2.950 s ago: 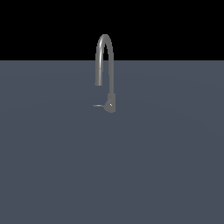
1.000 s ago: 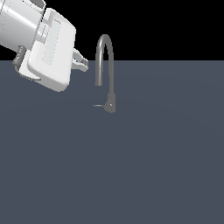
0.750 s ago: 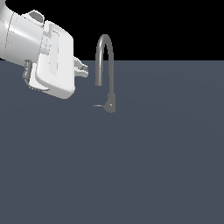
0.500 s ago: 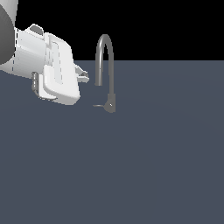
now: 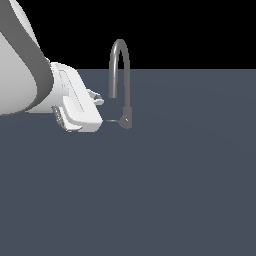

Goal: Turn on the faucet by rotating a designated handle.

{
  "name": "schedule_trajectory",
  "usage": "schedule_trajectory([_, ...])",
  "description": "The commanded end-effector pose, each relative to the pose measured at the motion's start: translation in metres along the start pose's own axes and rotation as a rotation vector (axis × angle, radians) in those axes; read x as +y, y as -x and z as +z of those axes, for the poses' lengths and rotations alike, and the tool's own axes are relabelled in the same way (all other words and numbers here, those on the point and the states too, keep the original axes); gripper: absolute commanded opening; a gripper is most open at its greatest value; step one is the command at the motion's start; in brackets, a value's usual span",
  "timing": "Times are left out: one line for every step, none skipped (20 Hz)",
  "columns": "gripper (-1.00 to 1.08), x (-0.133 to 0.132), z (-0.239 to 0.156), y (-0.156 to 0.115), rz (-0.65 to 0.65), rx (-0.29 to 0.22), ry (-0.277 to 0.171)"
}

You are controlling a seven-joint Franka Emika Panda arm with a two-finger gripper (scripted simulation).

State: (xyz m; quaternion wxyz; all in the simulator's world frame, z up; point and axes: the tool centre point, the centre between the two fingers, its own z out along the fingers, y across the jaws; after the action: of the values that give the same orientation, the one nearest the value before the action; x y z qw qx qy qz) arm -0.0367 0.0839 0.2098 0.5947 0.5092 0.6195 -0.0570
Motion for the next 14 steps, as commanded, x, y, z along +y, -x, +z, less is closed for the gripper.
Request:
schedule_trajectory([-1.00,-0.002,0.005,-0.008,-0.039,-0.005,0.042])
schedule_trajectory([-1.00,-0.002,0.007,-0.012,-0.054,-0.007,0.058])
schedule_trajectory([-1.00,-0.003,0.009,-0.015,-0.070,-0.009,0.074])
schedule_trajectory([-1.00,-0.004,0.012,-0.018,-0.086,-0.011,0.091])
schedule_trajectory([-1.00,-0.005,0.014,-0.021,-0.101,-0.013,0.107])
schedule_trajectory([-1.00,-0.005,0.016,-0.024,-0.117,-0.015,0.123])
schedule_trajectory([-1.00,-0.006,0.018,-0.028,-0.133,-0.017,0.139])
schedule_trajectory([-1.00,-0.007,0.021,-0.031,-0.149,-0.019,0.156])
schedule_trajectory([-1.00,-0.008,0.023,-0.034,-0.165,-0.021,0.172])
schedule_trajectory([-1.00,-0.009,0.025,-0.037,-0.181,-0.023,0.188])
schedule_trajectory([-1.00,-0.010,0.028,-0.040,-0.196,-0.026,0.205])
schedule_trajectory([-1.00,-0.011,0.030,-0.043,-0.212,-0.028,0.221])
schedule_trajectory([-1.00,-0.012,0.033,-0.046,-0.228,-0.030,0.237])
schedule_trajectory([-1.00,-0.012,0.035,-0.049,-0.244,-0.032,0.253])
